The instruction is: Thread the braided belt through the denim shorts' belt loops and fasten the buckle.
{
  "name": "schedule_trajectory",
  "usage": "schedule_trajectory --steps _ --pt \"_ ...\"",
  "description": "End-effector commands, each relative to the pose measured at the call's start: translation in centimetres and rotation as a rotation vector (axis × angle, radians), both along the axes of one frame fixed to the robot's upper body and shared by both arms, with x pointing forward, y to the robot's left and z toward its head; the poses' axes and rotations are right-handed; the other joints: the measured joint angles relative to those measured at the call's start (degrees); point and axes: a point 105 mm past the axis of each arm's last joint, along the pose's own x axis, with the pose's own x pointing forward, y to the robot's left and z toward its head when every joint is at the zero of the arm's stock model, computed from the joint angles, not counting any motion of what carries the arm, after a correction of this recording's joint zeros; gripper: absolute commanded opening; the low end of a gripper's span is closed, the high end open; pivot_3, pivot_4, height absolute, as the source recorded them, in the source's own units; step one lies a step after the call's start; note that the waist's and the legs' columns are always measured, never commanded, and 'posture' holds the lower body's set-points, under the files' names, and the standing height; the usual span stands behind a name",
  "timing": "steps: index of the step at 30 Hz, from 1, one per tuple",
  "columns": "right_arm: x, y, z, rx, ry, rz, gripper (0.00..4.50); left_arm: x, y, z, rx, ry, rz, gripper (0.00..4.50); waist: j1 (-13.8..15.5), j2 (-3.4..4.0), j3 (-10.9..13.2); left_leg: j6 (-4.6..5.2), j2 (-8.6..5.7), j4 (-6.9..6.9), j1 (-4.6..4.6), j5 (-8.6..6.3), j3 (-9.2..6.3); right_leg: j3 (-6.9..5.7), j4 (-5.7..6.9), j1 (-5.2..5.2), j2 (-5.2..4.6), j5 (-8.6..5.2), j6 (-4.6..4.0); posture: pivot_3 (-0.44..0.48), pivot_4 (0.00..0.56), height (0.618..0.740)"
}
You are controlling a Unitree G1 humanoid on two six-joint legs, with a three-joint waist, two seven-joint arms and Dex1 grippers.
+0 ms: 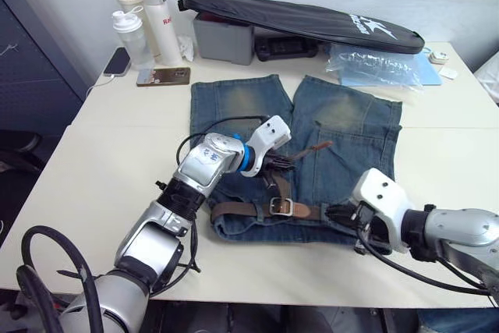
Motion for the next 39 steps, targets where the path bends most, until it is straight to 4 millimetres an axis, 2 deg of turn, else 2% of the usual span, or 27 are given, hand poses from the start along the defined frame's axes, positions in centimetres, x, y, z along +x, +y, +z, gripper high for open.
schedule_trajectory --steps 1,5,8,10,15,23,26,31,33,34,39 --pt "0.6 1.3 0.8 -0.057 -0.137 0.023 2.36 -0.2 0.1 1.6 0.032 -0.150 -0.078 0.00 0.06 0.01 -0.01 0.00 -0.01 0.01 0.00 0.00 -0.01 0.00 0.01 0.00 -0.01 0.00 0.00 0.000 0.150 0.740" --pt "0.8 2.4 -0.3 -0.095 -0.148 0.052 4.03 -0.2 0.5 1.2 0.054 -0.166 -0.088 0.00 0.18 0.06 -0.04 0.00 -0.01 0.05 -0.02 0.00 -0.03 -0.01 -0.01 0.00 -0.02 0.00 0.00 0.000 0.150 0.740" --pt "1.8 2.2 0.3 -0.117 -0.216 0.022 4.03 -0.4 0.3 1.0 0.052 -0.162 -0.096 0.00 0.14 0.07 -0.04 0.04 -0.03 0.07 -0.05 -0.01 -0.06 -0.02 0.01 0.00 -0.04 0.00 0.00 0.000 0.150 0.740" --pt "3.2 1.2 1.6 -0.194 -0.328 -0.018 4.03 -0.7 0.0 0.8 0.056 -0.161 -0.112 0.00 0.10 0.08 -0.04 0.07 -0.03 0.07 -0.06 -0.02 -0.05 -0.01 0.09 0.00 -0.05 0.00 0.00 0.000 0.150 0.740" --pt "4.4 -0.4 3.4 -0.288 -0.439 -0.044 4.03 -1.1 -0.3 0.3 0.080 -0.169 -0.142 0.00 0.09 0.17 -0.09 0.15 -0.05 0.10 -0.05 -0.03 -0.07 -0.02 0.14 -0.01 -0.07 0.00 -0.01 0.000 0.150 0.740" --pt "5.5 -0.2 3.4 -0.304 -0.478 -0.025 4.03 -1.3 -0.8 0.4 0.092 -0.192 -0.175 0.00 0.08 0.18 -0.10 0.20 -0.06 0.18 -0.06 -0.02 -0.06 0.00 0.39 -0.02 -0.07 0.00 0.00 0.000 0.150 0.740" --pt "5.7 0.3 3.5 -0.284 -0.489 -0.007 3.27 -1.4 -1.0 0.5 0.088 -0.194 -0.180 0.00 0.07 0.19 -0.11 0.22 -0.06 0.19 -0.06 -0.03 -0.06 0.00 0.42 -0.01 -0.07 0.00 0.00 0.000 0.150 0.740" --pt "5.6 0.7 3.1 -0.266 -0.473 0.019 0.82 -1.2 -1.0 0.8 0.076 -0.174 -0.166 0.00 0.06 0.19 -0.11 0.23 -0.06 0.23 -0.06 -0.02 -0.07 -0.01 0.45 -0.02 -0.07 0.00 -0.01 0.000 0.150 0.740" --pt "5.6 0.8 3.1 -0.264 -0.470 0.023 0.02 -1.2 -1.0 0.9 0.061 -0.148 -0.157 0.91 0.06 0.20 -0.11 0.24 -0.06 0.23 -0.06 -0.02 -0.07 0.00 0.46 -0.02 -0.07 0.00 0.00 0.000 0.150 0.740" --pt "5.5 0.8 3.0 -0.261 -0.469 0.023 0.00 -1.2 -0.9 1.1 0.049 -0.137 -0.151 1.24 0.07 0.20 -0.11 0.24 -0.07 0.24 -0.06 -0.02 -0.07 0.00 0.49 -0.02 -0.07 0.00 0.00 0.000 0.150 0.740" --pt "5.4 0.6 2.8 -0.254 -0.449 0.020 0.00 -1.0 -0.6 2.0 0.041 -0.211 -0.195 3.47 0.06 0.27 -0.15 0.26 -0.08 0.26 -0.06 -0.03 -0.08 0.00 0.52 -0.01 -0.08 0.00 -0.01 0.000 0.150 0.740"
